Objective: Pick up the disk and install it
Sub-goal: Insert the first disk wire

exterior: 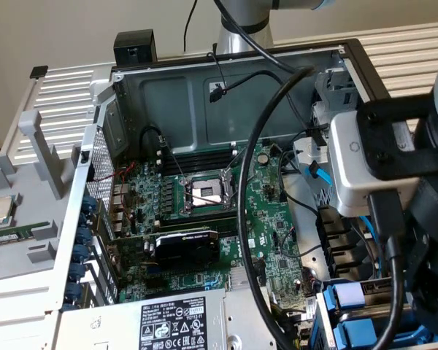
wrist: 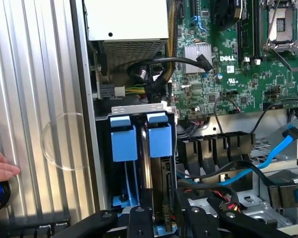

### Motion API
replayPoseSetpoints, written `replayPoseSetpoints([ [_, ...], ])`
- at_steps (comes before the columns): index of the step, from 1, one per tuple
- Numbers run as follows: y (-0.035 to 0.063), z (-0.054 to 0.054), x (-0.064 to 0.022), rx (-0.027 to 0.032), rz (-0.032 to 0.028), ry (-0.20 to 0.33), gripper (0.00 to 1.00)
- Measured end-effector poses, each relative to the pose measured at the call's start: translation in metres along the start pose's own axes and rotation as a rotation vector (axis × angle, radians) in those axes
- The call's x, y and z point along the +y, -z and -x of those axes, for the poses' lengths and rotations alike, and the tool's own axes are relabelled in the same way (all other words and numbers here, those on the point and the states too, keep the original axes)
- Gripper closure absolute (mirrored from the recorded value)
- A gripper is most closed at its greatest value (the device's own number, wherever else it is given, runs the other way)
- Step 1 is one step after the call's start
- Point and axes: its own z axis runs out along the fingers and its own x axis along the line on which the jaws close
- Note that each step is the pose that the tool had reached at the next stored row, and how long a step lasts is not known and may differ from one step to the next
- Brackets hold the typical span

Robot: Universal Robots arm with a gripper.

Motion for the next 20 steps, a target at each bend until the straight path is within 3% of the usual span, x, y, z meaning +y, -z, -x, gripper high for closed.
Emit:
replayPoseSetpoints([
  [4, -0.0016, -0.0007, -0.0001, -0.0047, 0.0062, -0.001, 0.69],
  [8, -0.0019, -0.001, -0.0013, -0.0052, 0.0132, 0.006, 0.69],
  [20, -0.0031, -0.0044, -0.0069, -0.0165, 0.0235, 0.057, 0.69],
])
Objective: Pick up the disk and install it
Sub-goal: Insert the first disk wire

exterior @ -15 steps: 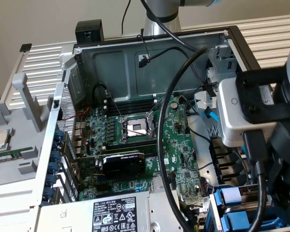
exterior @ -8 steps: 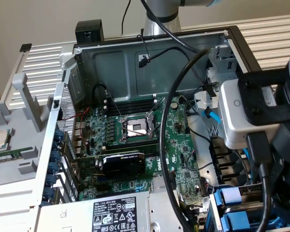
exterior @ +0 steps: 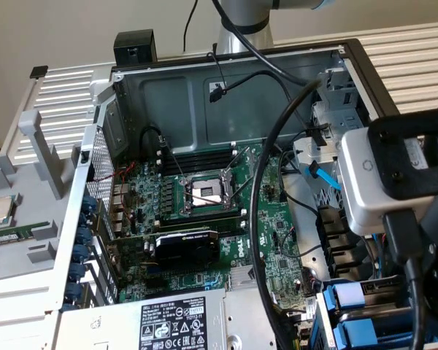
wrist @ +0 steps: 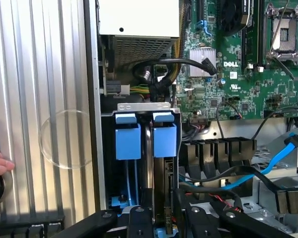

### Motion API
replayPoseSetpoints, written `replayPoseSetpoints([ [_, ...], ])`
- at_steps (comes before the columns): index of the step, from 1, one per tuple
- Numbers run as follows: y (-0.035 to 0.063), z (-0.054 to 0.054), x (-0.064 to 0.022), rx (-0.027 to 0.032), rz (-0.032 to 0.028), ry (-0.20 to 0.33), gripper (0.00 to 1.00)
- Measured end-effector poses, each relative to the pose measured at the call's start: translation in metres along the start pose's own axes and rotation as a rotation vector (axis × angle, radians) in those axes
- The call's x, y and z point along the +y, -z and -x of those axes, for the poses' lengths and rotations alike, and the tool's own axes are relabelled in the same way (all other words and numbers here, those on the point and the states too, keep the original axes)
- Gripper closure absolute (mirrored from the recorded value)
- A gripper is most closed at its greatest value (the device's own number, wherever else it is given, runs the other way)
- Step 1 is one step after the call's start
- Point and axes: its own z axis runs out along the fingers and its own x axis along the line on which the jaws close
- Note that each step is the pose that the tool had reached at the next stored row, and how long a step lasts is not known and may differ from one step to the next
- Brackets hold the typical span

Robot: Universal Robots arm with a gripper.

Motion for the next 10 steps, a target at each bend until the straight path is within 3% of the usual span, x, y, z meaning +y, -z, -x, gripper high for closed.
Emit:
replayPoseSetpoints([
  [6, -0.0006, -0.0018, -0.0005, -0.0275, 0.0049, 0.019, 0.69],
  [10, 0.0001, -0.0072, -0.0012, -0.0345, 0.0074, 0.018, 0.69],
])
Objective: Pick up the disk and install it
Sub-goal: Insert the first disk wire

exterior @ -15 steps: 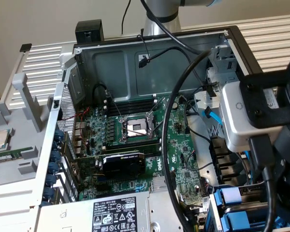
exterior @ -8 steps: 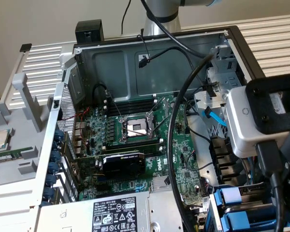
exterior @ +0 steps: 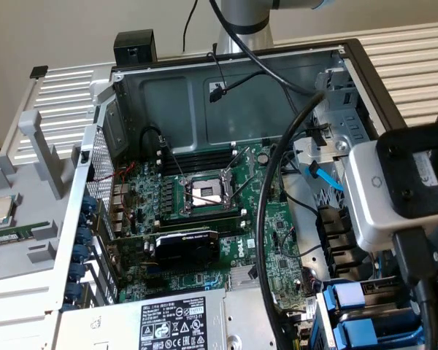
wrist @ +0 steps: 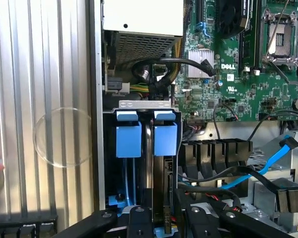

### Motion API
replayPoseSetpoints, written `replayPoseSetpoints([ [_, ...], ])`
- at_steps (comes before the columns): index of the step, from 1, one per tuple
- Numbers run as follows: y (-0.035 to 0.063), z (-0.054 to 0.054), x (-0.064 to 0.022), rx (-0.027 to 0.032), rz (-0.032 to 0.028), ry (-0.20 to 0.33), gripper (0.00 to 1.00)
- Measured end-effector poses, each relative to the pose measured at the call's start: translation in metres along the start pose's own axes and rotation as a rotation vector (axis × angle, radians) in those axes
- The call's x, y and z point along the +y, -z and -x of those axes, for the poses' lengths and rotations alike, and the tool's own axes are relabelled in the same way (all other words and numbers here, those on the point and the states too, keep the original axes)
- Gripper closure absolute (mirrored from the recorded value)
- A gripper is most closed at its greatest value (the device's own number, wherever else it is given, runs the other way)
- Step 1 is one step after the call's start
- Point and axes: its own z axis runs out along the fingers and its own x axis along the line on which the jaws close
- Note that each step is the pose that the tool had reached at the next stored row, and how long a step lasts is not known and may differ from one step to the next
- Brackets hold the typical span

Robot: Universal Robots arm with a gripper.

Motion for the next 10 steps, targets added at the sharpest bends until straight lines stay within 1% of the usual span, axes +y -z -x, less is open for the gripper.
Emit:
replayPoseSetpoints([
  [1, -0.0001, -0.0002, -0.0004, -0.0019, 0.0002, 0.0, 0.69],
  [2, -0.0001, -0.0002, -0.0008, -0.0051, 0.0003, 0.0, 0.69],
  [6, -0.0008, -0.0007, -0.0018, -0.0202, 0.0007, -0.001, 0.69],
  [8, -0.0009, -0.0017, -0.0023, -0.0263, 0.0017, -0.001, 0.69],
  [9, -0.0009, -0.0023, -0.0023, -0.0285, 0.0029, -0.002, 0.69],
  [10, -0.0007, -0.0028, -0.0023, -0.0292, 0.0043, -0.002, 0.69],
])
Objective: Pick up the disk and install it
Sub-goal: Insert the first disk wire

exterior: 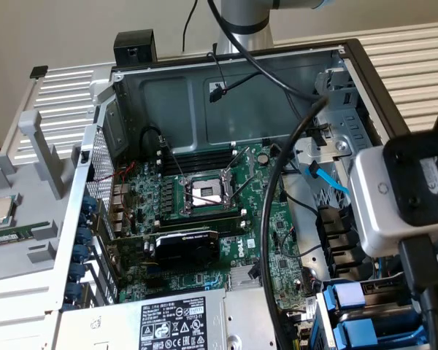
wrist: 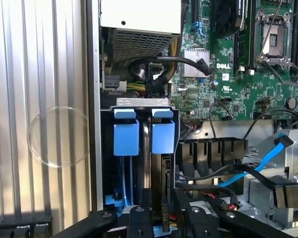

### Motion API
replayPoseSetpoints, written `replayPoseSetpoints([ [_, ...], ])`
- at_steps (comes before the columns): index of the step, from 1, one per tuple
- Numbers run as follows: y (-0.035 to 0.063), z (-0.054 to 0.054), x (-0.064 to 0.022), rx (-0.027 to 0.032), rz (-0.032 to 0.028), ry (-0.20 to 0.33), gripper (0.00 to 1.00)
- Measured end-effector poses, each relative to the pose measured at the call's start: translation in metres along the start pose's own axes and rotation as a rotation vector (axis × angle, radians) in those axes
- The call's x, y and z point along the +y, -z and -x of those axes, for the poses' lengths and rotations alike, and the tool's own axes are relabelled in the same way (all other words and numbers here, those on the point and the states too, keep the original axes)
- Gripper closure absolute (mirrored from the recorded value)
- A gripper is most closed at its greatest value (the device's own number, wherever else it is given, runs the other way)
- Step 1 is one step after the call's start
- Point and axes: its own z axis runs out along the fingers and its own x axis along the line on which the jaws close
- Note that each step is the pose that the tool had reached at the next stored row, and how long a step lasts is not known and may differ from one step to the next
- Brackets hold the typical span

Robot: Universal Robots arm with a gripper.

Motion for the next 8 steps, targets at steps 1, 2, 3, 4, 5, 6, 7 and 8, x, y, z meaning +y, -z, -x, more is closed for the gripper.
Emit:
replayPoseSetpoints([
  [1, 0.0002, -0.0008, -0.0001, -0.0002, 0.0016, 0.0, 0.69],
  [2, 0.0003, -0.0012, -0.0001, -0.0001, 0.003, -0.001, 0.69],
  [3, 0.0005, -0.0014, -0.0002, 0.0001, 0.0047, -0.001, 0.69],
  [4, 0.0004, -0.0015, -0.0002, 0.0001, 0.007, -0.002, 0.69],
  [5, 0.0004, -0.0015, -0.0001, 0.0002, 0.0095, -0.002, 0.69],
  [6, 0.0003, -0.0015, -0.0001, 0.0001, 0.0111, -0.003, 0.69],
  [7, 0.0002, -0.0016, -0.0001, -0.0001, 0.0124, -0.003, 0.69],
  [8, 0.0001, -0.0016, -0.0001, -0.0005, 0.0132, -0.003, 0.69],
])
